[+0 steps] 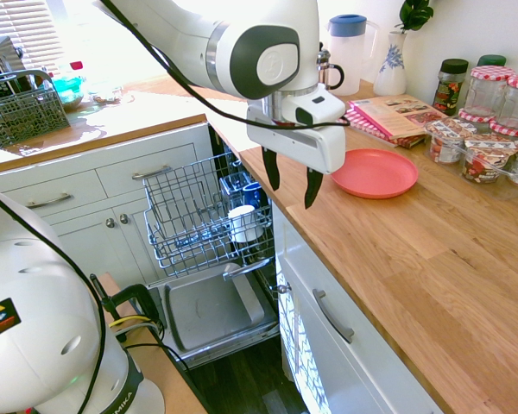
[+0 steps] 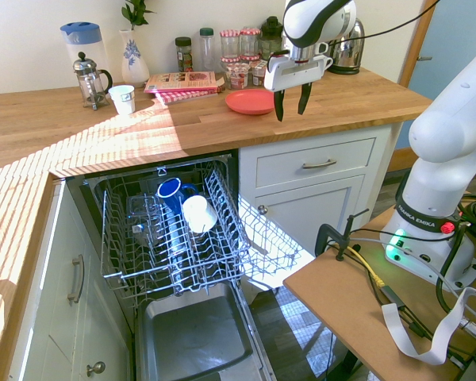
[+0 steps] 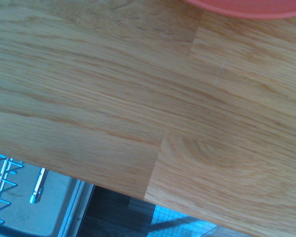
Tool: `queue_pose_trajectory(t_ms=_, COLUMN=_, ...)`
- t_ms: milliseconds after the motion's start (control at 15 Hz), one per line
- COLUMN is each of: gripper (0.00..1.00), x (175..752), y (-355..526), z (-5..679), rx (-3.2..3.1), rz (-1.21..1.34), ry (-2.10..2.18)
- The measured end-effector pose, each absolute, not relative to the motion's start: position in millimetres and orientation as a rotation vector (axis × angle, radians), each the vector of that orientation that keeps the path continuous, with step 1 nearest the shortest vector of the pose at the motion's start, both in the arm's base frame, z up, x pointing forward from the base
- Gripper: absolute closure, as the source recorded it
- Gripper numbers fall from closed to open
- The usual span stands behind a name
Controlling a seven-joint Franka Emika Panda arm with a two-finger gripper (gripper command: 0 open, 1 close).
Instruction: Put the plate in the dishwasher
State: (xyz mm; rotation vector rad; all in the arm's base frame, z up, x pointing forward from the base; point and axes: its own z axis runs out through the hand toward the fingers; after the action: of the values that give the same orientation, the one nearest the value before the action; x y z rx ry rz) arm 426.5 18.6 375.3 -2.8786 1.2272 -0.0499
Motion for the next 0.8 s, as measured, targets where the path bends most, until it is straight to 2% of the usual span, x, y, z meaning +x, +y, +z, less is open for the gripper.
queue_pose_trajectory(t_ms=200, gripper=0.00, x=428, y=10, z=375, rx=-2.822, rz=-0.037, ry=1.271)
queue_pose_trajectory(t_ms=467, gripper=0.00, x=444, y=-62, z=383, rx=-2.593, rz=-0.103, ry=1.371)
queue_pose_trajectory(t_ms=800, gripper=0.00, x=504, y=-106, z=373, rx=-2.403, rz=-0.158, ry=1.369)
